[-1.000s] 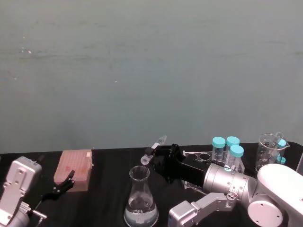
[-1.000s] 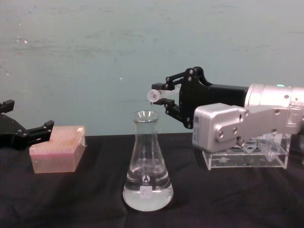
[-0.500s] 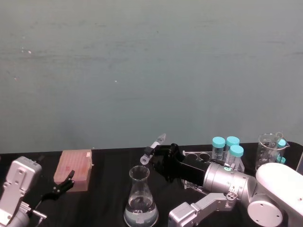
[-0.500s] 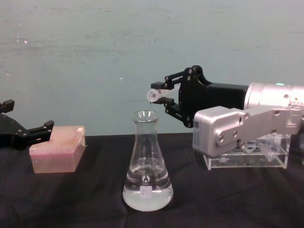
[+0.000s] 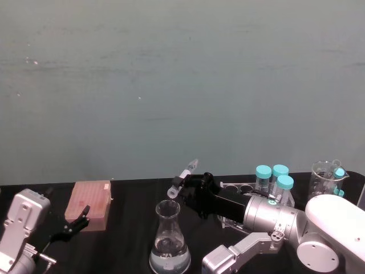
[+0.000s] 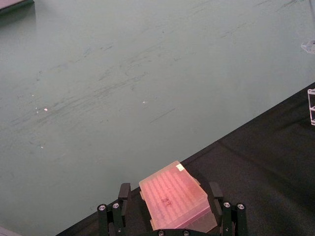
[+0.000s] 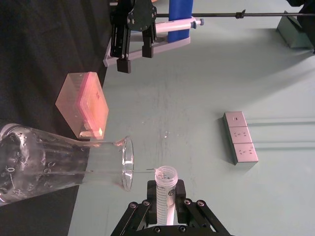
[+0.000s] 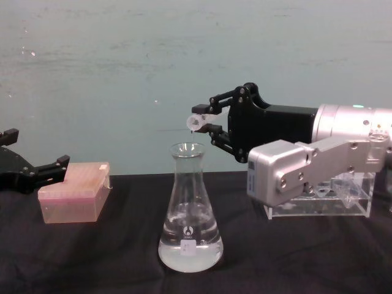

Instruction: Pour the liquid from the test tube into the beaker using one hand.

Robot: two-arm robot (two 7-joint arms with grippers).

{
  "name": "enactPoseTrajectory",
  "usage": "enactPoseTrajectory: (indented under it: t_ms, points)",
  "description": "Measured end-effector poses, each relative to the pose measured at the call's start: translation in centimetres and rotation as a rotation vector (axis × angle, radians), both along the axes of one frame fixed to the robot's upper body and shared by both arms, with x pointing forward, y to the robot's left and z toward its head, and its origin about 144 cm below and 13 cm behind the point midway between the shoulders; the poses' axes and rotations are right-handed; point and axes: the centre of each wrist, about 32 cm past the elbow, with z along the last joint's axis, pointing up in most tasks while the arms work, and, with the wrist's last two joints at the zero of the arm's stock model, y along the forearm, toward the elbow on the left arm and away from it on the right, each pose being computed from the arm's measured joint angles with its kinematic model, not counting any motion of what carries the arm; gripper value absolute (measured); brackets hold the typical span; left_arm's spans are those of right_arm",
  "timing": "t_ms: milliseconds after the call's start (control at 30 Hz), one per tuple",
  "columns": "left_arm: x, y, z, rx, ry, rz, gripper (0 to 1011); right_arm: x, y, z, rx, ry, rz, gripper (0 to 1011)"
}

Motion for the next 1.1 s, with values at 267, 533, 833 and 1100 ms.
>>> enactPoseTrajectory:
  t_ms: [267, 533, 833, 1100]
  points:
    - [0.00, 0.00, 0.00, 0.000, 0.000, 0.000, 1000, 0.16, -0.04, 0.05, -0.019, -0.024, 0.007, 211]
    - [0.00, 0.00, 0.00, 0.000, 0.000, 0.000, 1000, 0.41, -0.22, 0.16, -0.035, -0.059, 0.009, 211]
    - [0.00, 0.00, 0.00, 0.000, 0.000, 0.000, 1000, 0.58, -0.35, 0.26, -0.049, -0.084, 0.011, 211]
    - [0.00, 0.00, 0.00, 0.000, 0.000, 0.000, 1000, 0.76, -0.29, 0.35, -0.065, -0.103, 0.015, 211]
